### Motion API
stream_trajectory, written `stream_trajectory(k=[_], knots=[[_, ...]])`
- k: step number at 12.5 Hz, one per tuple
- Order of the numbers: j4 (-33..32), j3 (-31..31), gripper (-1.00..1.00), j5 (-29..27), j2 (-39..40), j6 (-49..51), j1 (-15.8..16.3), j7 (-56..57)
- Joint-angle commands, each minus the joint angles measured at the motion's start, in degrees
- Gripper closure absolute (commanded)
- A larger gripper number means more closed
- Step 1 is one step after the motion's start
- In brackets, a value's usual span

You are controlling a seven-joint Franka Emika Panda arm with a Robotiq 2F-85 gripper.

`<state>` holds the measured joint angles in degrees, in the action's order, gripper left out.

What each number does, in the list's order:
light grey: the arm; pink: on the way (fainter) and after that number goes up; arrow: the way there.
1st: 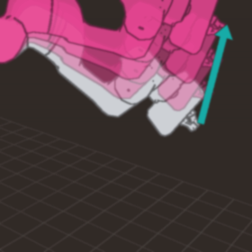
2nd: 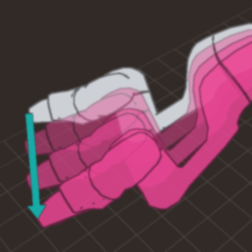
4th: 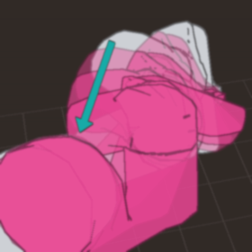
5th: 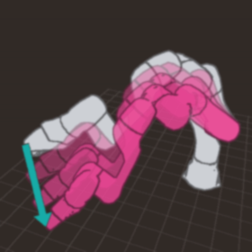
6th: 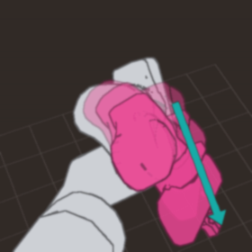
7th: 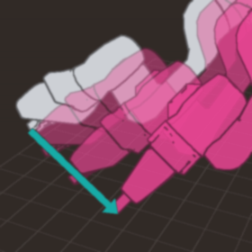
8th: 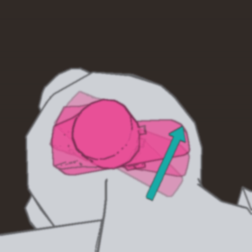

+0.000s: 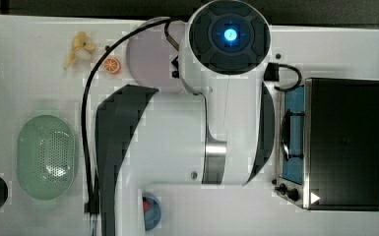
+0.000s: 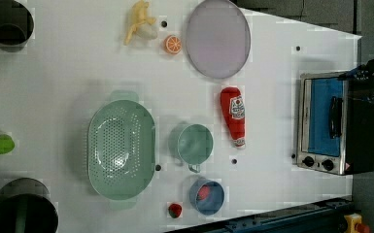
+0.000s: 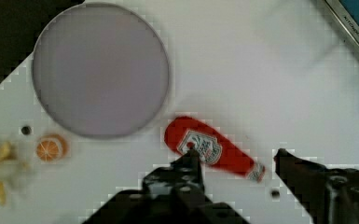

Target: Pick Ketchup from the table and place it in strainer.

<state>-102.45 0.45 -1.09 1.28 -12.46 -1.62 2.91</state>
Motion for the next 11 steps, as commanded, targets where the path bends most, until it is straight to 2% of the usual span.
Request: stream_trajectory(k=[1, 3, 8, 11], knots=[[-3.88, 4.28, -0.58, -0.68, -14.05, 9.23, -6.27, -3.85], [-4.13, 4.4, -1.0, -0.69, -13.8, 9.09, -6.25, -3.77], [-7.22, 5.59, -1.0, -0.69, -9.23, 4.22, -6.07, -0.5], [-9.68, 6.68, -1.0, -0.69, -4.96, -0.12, -5.97, 7.83]])
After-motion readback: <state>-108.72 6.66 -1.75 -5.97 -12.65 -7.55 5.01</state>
